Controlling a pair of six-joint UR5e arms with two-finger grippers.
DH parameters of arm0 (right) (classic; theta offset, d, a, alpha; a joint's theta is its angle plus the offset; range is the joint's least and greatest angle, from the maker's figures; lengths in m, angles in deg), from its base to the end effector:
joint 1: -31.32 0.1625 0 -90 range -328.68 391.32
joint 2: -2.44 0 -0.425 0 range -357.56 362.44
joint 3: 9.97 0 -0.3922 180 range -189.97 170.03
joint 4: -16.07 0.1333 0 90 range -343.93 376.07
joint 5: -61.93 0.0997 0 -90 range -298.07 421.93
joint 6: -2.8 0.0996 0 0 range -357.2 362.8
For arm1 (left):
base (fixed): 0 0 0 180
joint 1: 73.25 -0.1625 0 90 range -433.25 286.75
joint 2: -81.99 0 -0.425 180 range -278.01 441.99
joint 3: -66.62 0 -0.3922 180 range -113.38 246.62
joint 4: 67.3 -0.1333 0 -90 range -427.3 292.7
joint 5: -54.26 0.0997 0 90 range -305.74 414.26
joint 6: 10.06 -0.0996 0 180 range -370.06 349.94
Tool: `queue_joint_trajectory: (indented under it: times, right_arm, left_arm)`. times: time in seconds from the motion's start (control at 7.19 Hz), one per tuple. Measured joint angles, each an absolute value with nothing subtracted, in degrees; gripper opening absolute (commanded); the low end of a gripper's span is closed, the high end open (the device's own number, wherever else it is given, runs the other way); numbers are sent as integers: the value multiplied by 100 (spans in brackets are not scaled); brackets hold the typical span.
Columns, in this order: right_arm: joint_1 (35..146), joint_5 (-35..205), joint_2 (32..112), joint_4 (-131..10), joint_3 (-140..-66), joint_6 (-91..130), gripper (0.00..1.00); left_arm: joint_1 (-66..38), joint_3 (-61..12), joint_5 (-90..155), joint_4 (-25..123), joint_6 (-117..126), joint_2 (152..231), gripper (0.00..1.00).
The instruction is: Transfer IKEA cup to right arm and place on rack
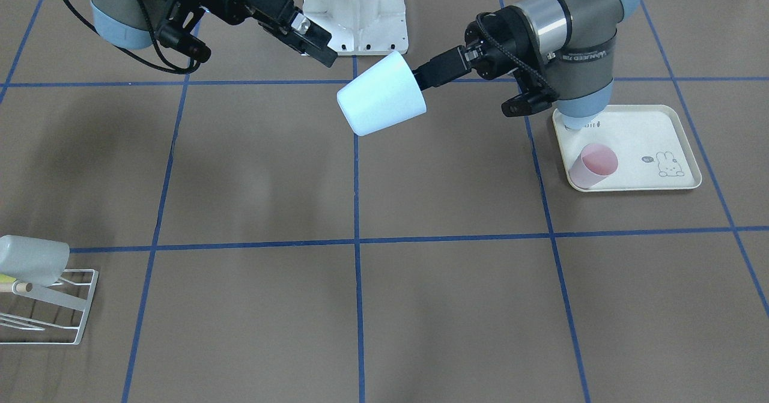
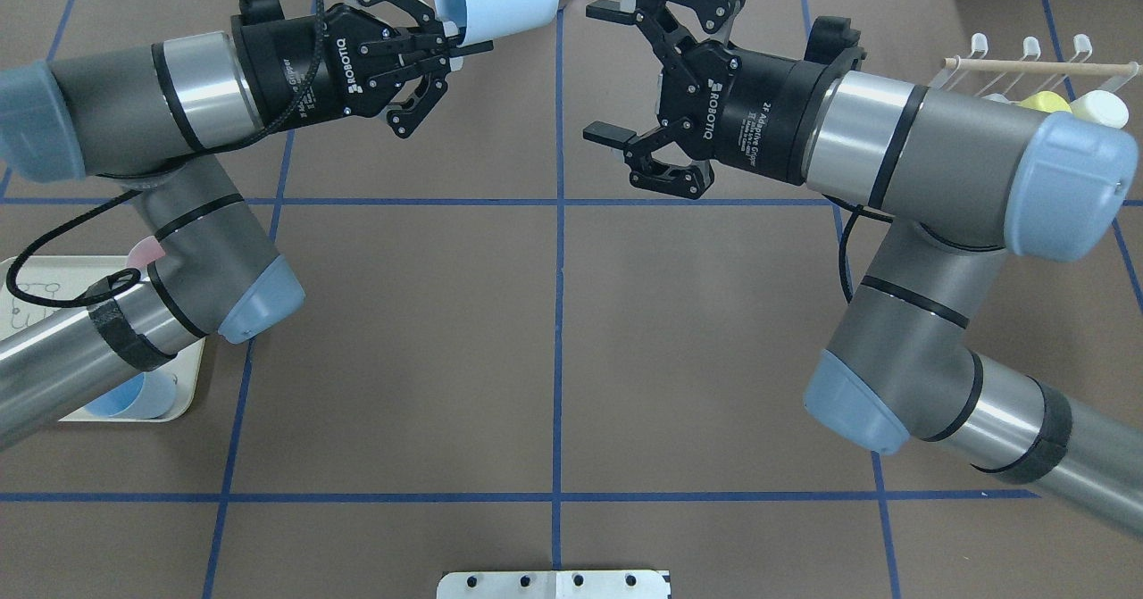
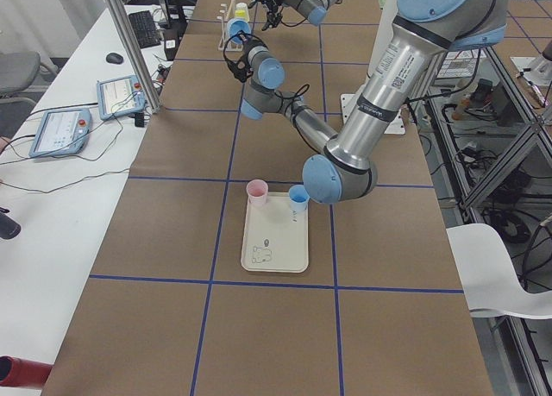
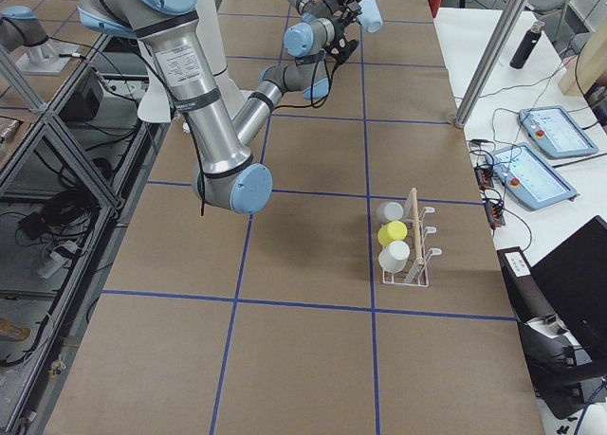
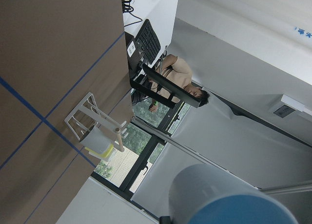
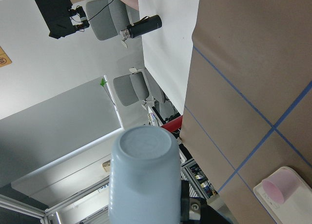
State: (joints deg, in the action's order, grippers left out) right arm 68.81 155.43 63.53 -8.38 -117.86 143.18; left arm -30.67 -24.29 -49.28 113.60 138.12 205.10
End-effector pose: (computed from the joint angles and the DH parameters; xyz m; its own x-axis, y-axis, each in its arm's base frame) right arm -0.3415 -0.4223 0.1186 -0.6258 0.4889 0.6077 -0.1264 0.7052 -0.6976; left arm 0.3523 -0.4731 0.1619 -0.6611 -0.5144 -0.5462 -0.0858 0.7750 -0.6261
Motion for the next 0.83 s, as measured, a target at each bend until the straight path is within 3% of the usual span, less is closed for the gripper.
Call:
queue_joint_trajectory:
  times: [0.42,0.56,0.83]
  right_arm:
    - [6883,15502,6324,-845,-11700,14324,99]
    - [6887,15501,6320,-845,-11696,14329,92]
    - [6892,15500,6323,-845,-11694,14333,65]
  left_arm:
    - [-3374,-2648,-4906,11358,13831,20521,0]
    - [-3425,-2685,-4897,11358,13833,20521,0]
    - [-3487,-2711,-4893,11364,13830,20522,0]
